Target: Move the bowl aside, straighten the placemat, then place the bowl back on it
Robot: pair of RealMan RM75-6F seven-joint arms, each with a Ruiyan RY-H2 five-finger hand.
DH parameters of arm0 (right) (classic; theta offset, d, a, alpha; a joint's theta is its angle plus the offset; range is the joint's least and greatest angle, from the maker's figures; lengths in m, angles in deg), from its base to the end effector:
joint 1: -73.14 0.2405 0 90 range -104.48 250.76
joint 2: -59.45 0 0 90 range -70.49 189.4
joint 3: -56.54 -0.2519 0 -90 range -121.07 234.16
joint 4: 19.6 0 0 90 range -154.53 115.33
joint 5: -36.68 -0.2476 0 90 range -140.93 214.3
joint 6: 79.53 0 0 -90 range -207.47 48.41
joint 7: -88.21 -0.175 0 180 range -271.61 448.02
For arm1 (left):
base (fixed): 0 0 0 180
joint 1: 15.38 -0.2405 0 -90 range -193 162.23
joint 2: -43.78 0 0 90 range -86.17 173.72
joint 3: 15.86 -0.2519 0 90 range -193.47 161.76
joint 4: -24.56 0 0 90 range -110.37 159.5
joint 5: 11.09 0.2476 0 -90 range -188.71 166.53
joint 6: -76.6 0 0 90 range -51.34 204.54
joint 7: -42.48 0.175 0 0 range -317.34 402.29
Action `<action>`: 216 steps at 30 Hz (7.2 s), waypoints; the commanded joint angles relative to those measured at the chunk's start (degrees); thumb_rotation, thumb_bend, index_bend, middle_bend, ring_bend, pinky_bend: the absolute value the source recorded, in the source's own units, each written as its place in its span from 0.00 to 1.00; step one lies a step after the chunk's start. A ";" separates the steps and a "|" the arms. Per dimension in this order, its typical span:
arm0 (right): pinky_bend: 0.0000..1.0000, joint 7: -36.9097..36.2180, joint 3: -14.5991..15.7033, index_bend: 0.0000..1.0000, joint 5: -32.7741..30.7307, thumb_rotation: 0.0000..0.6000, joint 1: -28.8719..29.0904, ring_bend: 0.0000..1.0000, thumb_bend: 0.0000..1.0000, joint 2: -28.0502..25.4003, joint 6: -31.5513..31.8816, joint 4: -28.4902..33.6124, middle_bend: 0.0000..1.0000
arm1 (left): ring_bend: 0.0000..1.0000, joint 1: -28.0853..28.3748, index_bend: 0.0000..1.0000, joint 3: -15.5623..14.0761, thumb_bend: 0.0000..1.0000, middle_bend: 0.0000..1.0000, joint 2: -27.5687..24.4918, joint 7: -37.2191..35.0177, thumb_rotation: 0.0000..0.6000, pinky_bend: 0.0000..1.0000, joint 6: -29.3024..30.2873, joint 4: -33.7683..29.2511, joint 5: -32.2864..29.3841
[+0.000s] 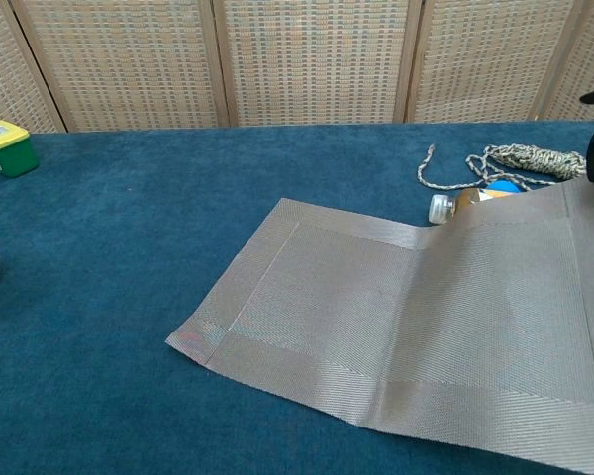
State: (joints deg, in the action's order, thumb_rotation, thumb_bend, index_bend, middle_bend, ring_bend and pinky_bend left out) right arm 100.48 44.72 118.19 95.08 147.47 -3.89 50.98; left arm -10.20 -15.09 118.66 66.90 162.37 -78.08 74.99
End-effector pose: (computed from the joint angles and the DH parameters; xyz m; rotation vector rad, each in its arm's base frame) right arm -0.2707 -0.3447 0.0274 1.4783 -0.6802 0.9327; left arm -0.2486 0.2008 0.0487 -1.4578 -0.8736 -0.8551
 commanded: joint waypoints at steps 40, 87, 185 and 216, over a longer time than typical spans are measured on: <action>0.00 -14.36 9.38 0.03 12.13 1.00 -16.27 0.00 0.24 -11.79 20.21 16.44 0.00 | 0.00 16.25 0.24 4.13 0.06 0.00 9.36 11.52 1.00 0.00 -20.13 5.00 -2.60; 0.00 -17.50 8.20 0.03 13.63 1.00 -17.15 0.00 0.24 -12.79 20.45 17.03 0.00 | 0.00 25.13 0.45 2.93 0.19 0.00 30.26 12.42 1.00 0.00 -24.23 26.00 -4.64; 0.00 -17.40 8.44 0.03 14.92 1.00 -17.88 0.00 0.23 -13.92 20.21 18.57 0.00 | 0.00 21.48 0.59 -13.90 0.50 0.00 7.14 6.94 1.00 0.00 -28.16 2.00 4.02; 0.00 -14.93 9.55 0.03 14.94 1.00 -17.49 0.00 0.23 -13.98 17.66 19.29 0.00 | 0.00 16.57 0.00 -13.01 0.20 0.00 -8.32 -10.82 1.00 0.00 -15.17 -4.20 9.75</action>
State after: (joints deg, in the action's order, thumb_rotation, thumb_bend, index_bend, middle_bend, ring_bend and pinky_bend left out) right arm 85.46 54.22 133.09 77.59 133.49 13.81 70.23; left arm 6.55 -28.31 110.60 56.24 147.11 -82.41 84.66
